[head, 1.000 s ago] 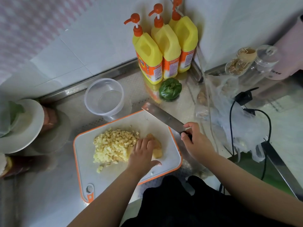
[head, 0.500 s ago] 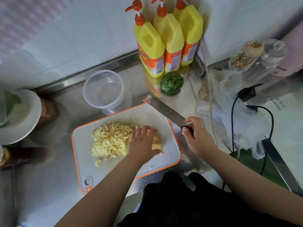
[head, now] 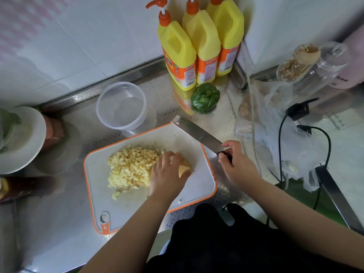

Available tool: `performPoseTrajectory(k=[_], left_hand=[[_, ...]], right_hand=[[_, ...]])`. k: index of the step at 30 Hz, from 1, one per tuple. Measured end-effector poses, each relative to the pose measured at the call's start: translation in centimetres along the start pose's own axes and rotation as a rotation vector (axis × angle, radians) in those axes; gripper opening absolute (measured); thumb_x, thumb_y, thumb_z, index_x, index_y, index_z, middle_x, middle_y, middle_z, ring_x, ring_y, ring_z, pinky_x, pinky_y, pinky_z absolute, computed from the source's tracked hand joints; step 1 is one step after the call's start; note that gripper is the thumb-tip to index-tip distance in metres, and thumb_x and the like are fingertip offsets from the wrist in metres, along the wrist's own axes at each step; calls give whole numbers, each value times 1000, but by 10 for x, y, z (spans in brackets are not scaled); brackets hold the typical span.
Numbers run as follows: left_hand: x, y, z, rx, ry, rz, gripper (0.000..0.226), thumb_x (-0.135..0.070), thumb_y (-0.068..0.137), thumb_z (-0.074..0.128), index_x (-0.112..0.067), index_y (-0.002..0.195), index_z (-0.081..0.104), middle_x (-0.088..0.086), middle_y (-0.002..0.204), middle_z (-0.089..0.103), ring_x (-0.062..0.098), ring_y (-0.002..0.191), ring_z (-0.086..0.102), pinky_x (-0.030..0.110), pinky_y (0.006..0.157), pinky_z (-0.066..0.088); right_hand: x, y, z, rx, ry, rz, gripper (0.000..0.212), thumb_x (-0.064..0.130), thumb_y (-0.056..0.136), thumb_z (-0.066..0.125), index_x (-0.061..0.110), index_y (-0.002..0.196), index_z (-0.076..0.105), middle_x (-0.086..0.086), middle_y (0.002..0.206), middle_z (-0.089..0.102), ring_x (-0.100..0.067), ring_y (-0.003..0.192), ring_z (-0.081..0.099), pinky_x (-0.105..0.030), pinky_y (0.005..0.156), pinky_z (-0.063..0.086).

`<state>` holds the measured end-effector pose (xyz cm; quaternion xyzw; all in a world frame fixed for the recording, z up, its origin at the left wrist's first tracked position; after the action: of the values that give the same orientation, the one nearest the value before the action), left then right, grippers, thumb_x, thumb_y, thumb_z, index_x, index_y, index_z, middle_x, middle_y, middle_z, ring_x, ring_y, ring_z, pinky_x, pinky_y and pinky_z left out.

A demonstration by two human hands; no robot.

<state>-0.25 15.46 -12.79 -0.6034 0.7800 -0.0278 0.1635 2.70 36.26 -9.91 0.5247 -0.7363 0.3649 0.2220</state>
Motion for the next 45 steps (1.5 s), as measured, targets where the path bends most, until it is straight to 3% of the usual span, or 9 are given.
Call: performPoseTrajectory(k=[7, 11, 15, 19, 23, 30, 36, 42, 45], left_hand=[[2, 53, -2, 171, 215, -174, 29, -39, 97, 45, -20, 118, 50, 5, 114, 65, 28, 118, 50, 38, 96, 32], [6, 62, -7, 200, 62, -252, 19, -19, 95, 51, -22, 113, 55, 5, 108, 68, 28, 108, 58, 33, 87, 38], [8, 51, -21, 209, -375, -287, 20, -4, 92, 57, -19, 102, 65, -10, 81, 61, -5, 63, 61, 6, 52, 38], [1, 20, -3, 342, -269, -173, 16, -23, 90, 66, -28, 105, 70, -9, 102, 57, 15, 99, 59, 23, 73, 40], [11, 9, 10, 321, -389, -254, 35, -29, 87, 72, -29, 119, 59, -11, 110, 53, 18, 103, 56, 27, 76, 37], [-17, 2, 13, 325, 24, -27, 69, -62, 88, 57, -37, 147, 33, -2, 148, 28, 27, 135, 30, 44, 97, 49], [-21, 3, 24, 302, 137, -7, 34, -33, 103, 46, -30, 137, 49, 3, 142, 35, 28, 127, 37, 41, 79, 54], [-24, -4, 34, 307, 162, 1, 54, -36, 100, 52, -28, 150, 31, 8, 152, 24, 33, 133, 32, 42, 85, 55], [-27, -5, 31, 289, 153, -25, 57, -12, 95, 54, -30, 146, 36, 8, 148, 27, 32, 130, 32, 39, 82, 54]], right_hand=[[4, 2, 1, 0, -1, -15, 29, 21, 96, 49, 14, 123, 39, 5, 88, 62, -23, 69, 61, -43, 64, 49], [4, 1, -2, -17, -1, -16, 31, 19, 95, 50, 12, 124, 40, 3, 90, 63, -25, 72, 61, -40, 65, 47], [-4, -2, -4, -4, -19, 27, 31, 21, 96, 50, 14, 126, 40, 5, 92, 62, -23, 73, 61, -37, 67, 47], [-6, -2, -5, -10, -32, 28, 31, 21, 96, 50, 15, 125, 40, 8, 89, 61, -21, 69, 61, -38, 64, 48], [-4, -1, 1, 22, -14, 21, 30, 21, 96, 50, 16, 123, 39, 7, 87, 62, -20, 68, 61, -39, 64, 49], [-2, -1, 7, 35, -36, -22, 28, 21, 96, 49, 16, 121, 38, 6, 86, 64, -20, 65, 60, -38, 58, 47], [-1, -6, 12, 48, -42, -37, 28, 21, 96, 48, 16, 121, 38, 4, 83, 63, -20, 64, 60, -39, 58, 47], [0, -9, 16, 56, -57, -22, 28, 21, 96, 48, 15, 122, 38, 6, 85, 62, -20, 66, 58, -32, 57, 39], [-1, -11, 18, 54, -60, -28, 28, 21, 96, 48, 16, 122, 38, 7, 83, 61, -18, 63, 56, -29, 53, 35]])
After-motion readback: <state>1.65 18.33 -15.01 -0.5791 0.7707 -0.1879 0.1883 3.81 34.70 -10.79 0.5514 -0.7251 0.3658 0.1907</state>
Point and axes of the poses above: each hand's wrist, its own y-axis towards the middle knuckle, its own z-axis out of the palm, x = y × z, the point moved 7 cm from there along y, towards the middle knuckle
